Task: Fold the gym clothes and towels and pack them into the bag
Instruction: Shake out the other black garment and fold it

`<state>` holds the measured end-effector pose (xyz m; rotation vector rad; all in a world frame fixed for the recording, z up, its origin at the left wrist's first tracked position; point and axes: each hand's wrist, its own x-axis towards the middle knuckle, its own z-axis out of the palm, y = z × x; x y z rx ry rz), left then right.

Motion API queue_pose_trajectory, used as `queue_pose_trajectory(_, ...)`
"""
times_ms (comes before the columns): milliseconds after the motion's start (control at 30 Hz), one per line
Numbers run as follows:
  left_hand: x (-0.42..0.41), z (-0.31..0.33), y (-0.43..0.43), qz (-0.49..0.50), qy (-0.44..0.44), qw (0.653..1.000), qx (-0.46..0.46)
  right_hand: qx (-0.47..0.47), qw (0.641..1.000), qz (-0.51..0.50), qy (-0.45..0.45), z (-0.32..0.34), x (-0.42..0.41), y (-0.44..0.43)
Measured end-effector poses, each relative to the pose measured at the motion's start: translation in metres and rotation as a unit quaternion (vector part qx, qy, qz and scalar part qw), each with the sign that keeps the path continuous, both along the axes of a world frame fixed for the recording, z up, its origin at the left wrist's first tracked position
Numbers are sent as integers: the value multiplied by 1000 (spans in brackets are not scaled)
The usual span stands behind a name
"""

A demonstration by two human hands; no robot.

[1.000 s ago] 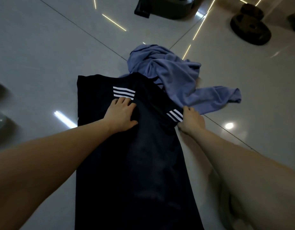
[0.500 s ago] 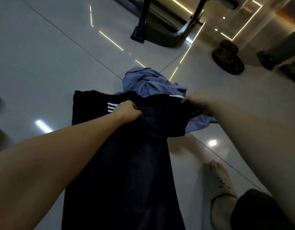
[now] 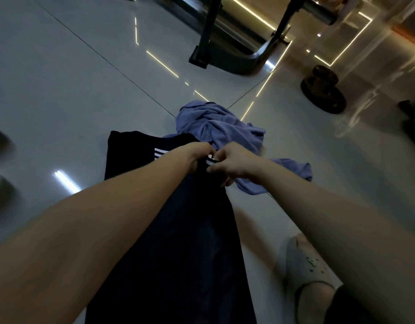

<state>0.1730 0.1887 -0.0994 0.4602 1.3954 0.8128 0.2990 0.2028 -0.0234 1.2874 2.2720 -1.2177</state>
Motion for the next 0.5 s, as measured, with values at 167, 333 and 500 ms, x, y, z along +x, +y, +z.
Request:
queue_pose_trajectory(167, -46, -19, -13, 5, 158, 987, 6, -57, 998, -19, -11, -25, -7, 11)
queue_pose_trajectory(333, -73, -49, -34, 8, 186, 982, 43, 136, 990, 1, -28, -70, -24, 47)
queue_pose_trajectory(500, -76, -62, -51, -3, 196, 976, 96, 182, 964, 181, -63, -84, -80, 64)
